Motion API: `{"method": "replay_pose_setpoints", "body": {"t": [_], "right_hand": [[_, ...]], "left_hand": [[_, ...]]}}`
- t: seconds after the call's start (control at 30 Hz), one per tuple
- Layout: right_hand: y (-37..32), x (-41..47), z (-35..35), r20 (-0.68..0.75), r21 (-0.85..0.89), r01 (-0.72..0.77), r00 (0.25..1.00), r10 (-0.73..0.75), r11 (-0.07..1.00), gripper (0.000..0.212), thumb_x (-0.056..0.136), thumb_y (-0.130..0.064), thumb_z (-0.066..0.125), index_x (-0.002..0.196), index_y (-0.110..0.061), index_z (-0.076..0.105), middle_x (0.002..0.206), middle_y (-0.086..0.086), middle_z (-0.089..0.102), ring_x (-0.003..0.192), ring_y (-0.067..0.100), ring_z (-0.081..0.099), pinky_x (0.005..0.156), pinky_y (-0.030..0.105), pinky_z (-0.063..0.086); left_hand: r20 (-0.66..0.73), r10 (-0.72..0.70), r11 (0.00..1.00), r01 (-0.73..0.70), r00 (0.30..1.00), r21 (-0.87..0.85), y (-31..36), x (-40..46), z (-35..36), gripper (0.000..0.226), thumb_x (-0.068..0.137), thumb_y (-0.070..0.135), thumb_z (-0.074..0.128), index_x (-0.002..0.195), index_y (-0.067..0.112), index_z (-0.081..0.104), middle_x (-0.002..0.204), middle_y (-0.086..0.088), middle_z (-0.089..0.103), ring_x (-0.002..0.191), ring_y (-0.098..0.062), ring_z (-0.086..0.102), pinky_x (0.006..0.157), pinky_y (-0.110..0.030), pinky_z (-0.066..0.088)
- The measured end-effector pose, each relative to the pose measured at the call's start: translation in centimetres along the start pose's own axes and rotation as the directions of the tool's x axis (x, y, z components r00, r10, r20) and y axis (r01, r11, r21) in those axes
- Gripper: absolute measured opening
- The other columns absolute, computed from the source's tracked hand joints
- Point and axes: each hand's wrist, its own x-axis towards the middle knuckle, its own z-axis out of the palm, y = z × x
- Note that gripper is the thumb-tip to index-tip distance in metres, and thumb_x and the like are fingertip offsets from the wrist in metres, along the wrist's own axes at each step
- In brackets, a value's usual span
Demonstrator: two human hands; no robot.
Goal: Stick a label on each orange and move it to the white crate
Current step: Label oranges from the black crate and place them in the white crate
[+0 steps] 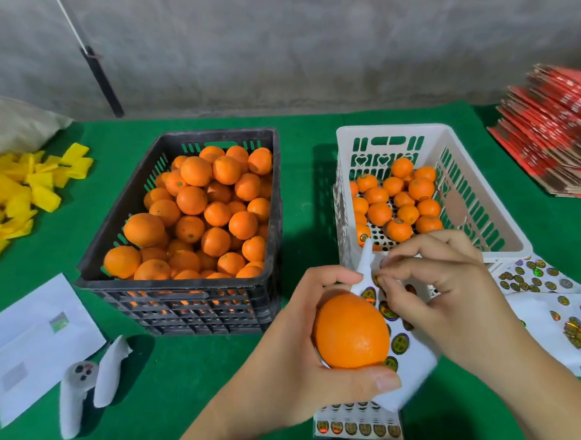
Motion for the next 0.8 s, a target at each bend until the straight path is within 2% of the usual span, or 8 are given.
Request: {"method": "replay_pose_setpoints", "body": {"t": [0.1,0.2,0.27,0.33,0.43,0.53,0.63,0.8], "right_hand": [[0.3,-0.2,0.0,0.003,0.011,0.021,1.0,-0.021,1.0,0.007,0.086,-0.027,0.083,0.083,-0.021,0.082,0.101,-0.016,0.071,0.103,0.028,0.057,0.094,0.053,0.044],[0.5,-0.3,-0.4,0.08,0.087,-0.035,0.996,0.028,0.996,0.029,0.081,-0.048,0.082,0.09,-0.021,0.084,0.106,-0.017,0.071,0.112,0.022,0.056,0.101,0.025,0.038],[0.4,-0.3,-0.3,0.093,0.119,-0.052,0.995,0.041,0.991,0.029,0.081,-0.048,0.081,0.088,-0.02,0.084,0.104,-0.017,0.07,0.112,0.02,0.056,0.098,0.018,0.037],[0.5,-0.5,0.0,0.077,0.145,-0.052,0.996,0.041,0.988,0.017,0.087,-0.037,0.079,0.085,-0.02,0.083,0.101,-0.018,0.07,0.109,0.019,0.056,0.096,0.019,0.039],[0.3,-0.7,0.7,0.033,0.138,-0.037,0.999,0.033,0.99,0.012,0.091,-0.022,0.081,0.08,-0.017,0.081,0.098,-0.014,0.07,0.104,0.023,0.058,0.093,0.031,0.043],[0.3,-0.8,1.0,0.028,0.104,-0.002,1.0,-0.001,0.995,0.005,0.084,-0.021,0.078,0.084,-0.016,0.081,0.099,-0.011,0.07,0.103,0.025,0.059,0.092,0.044,0.046],[0.4,-0.8,0.7,0.093,0.134,-0.007,0.996,-0.005,0.991,0.017,0.082,-0.033,0.08,0.093,-0.02,0.081,0.105,-0.017,0.068,0.11,0.02,0.058,0.097,0.035,0.043],[0.2,-0.6,0.5,0.103,0.192,-0.041,0.994,0.021,0.981,0.012,0.085,-0.033,0.076,0.088,-0.022,0.081,0.103,-0.017,0.067,0.109,0.012,0.057,0.095,0.015,0.038]], "left_hand": [[0.009,0.017,0.999,-0.017,1.0,0.034,0.3,0.1,0.3,0.091,0.074,0.035,0.095,0.146,0.039,0.039,0.128,0.019,0.056,0.109,-0.013,0.069,0.076,-0.02,0.058],[0.0,0.031,0.999,-0.031,1.0,0.018,0.1,0.2,0.5,0.087,0.076,0.035,0.093,0.145,0.038,0.04,0.131,0.021,0.056,0.112,-0.011,0.068,0.077,-0.019,0.057],[-0.011,0.022,1.0,-0.022,1.0,0.022,0.0,0.2,0.5,0.085,0.076,0.039,0.093,0.144,0.039,0.042,0.13,0.02,0.057,0.111,-0.012,0.068,0.077,-0.02,0.058],[-0.038,0.008,0.999,-0.006,0.999,0.05,-0.2,0.1,0.4,0.085,0.074,0.048,0.092,0.143,0.042,0.044,0.128,0.022,0.056,0.109,-0.011,0.069,0.075,-0.02,0.058],[-0.055,0.007,0.998,-0.003,0.998,0.065,-0.4,0.0,0.5,0.088,0.072,0.054,0.091,0.144,0.043,0.042,0.127,0.021,0.056,0.107,-0.011,0.069,0.074,-0.019,0.058],[-0.06,-0.011,0.998,0.014,0.998,0.061,-0.5,-0.1,0.4,0.091,0.071,0.057,0.091,0.146,0.045,0.04,0.127,0.02,0.056,0.106,-0.016,0.071,0.075,-0.024,0.06],[-0.063,-0.007,1.0,0.009,0.998,0.018,-0.6,-0.1,0.2,0.091,0.072,0.052,0.091,0.147,0.041,0.04,0.126,0.016,0.057,0.105,-0.02,0.072,0.075,-0.028,0.061],[-0.072,0.003,1.0,-0.001,0.997,0.03,-0.7,0.0,0.2,0.091,0.072,0.049,0.093,0.147,0.04,0.041,0.13,0.012,0.057,0.109,-0.021,0.07,0.076,-0.028,0.061]]}}
